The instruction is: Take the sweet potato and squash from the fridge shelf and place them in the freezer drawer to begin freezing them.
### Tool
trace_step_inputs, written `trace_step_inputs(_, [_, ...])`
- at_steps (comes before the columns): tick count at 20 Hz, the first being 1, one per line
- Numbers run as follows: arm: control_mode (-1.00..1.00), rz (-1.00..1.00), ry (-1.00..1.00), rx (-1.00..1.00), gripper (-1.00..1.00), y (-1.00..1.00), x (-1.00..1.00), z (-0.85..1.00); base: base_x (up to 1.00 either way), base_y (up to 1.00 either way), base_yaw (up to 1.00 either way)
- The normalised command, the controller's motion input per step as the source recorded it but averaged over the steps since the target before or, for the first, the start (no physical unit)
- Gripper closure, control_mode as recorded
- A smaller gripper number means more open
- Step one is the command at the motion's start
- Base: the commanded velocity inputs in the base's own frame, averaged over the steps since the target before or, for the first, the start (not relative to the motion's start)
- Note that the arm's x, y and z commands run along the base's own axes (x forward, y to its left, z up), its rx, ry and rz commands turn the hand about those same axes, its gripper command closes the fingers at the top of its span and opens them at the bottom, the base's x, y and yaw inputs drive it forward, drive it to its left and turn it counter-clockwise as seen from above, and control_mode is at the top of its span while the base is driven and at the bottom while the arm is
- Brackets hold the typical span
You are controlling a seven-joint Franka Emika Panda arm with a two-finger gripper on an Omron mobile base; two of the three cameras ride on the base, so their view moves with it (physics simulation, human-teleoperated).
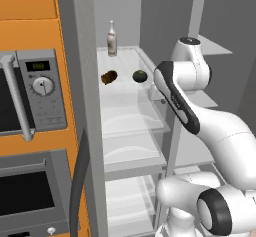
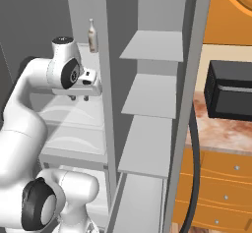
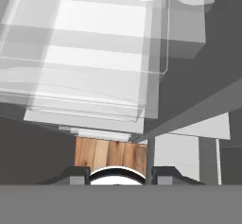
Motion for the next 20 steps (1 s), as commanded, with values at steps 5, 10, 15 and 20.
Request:
trace_step_inputs(5, [-1.00,0.00,-0.14,-0.07,-1.00,0.38,-0.11,-0.01,0.00,0.00,0.00])
trace_step_inputs(10, [-1.00,-0.01,-0.25,-0.02,-1.00,0.30,0.04,0.38,0.00,0.00,0.00])
trace_step_inputs(15, [-1.00,-0.05,-0.11,0.01,-1.00,0.12,0.42,0.42,0.00,0.00,0.00])
trace_step_inputs(20, [-1.00,-0.04,0.00,0.01,-1.00,0.23,0.50,0.14,0.00,0.00,0.00])
